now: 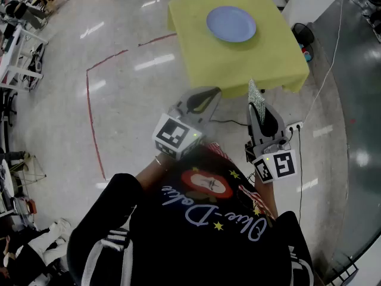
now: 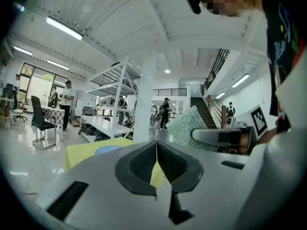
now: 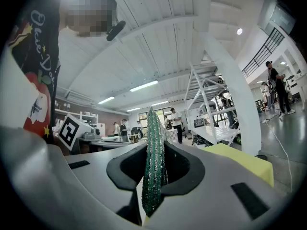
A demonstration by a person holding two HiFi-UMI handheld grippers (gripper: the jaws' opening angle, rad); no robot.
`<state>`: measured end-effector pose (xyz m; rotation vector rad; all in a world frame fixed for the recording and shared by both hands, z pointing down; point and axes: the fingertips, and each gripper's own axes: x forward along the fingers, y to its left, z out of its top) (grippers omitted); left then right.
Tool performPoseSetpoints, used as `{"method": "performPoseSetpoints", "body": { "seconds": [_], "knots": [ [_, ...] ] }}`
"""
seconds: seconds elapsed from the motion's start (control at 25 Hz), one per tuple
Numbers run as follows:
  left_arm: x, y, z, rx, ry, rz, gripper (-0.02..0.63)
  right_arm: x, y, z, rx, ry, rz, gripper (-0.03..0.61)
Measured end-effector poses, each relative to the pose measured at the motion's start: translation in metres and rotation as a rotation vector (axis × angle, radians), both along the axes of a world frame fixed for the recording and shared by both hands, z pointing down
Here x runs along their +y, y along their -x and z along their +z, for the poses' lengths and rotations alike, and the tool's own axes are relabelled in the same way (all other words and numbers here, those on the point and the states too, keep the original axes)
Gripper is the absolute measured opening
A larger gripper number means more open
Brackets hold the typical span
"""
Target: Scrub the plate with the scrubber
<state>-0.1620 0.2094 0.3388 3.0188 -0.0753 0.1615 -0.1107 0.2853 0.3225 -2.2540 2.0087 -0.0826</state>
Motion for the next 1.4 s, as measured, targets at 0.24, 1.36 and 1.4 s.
{"method": "performPoseSetpoints", "body": {
  "seconds": [0.24, 1.36, 1.4],
  "knots": [
    [-0.006, 0.007, 0.002, -0.002, 0.001, -0.001, 0.005, 0.0, -0.001, -0.003, -0.023, -0.033, 0.032, 0.061],
    [-0.038, -0.074, 0.016, -0.026, 0.051, 0.014, 0.005, 0.005, -0.093, 0.005, -0.051, 0.013, 0.168, 0.061],
    [-0.043, -0.08, 0.019, -0.027, 0.059, 0.005, 0.005, 0.0, -0.1, 0.005, -0.048, 0.02, 0.163, 0.061]
  ]
}}
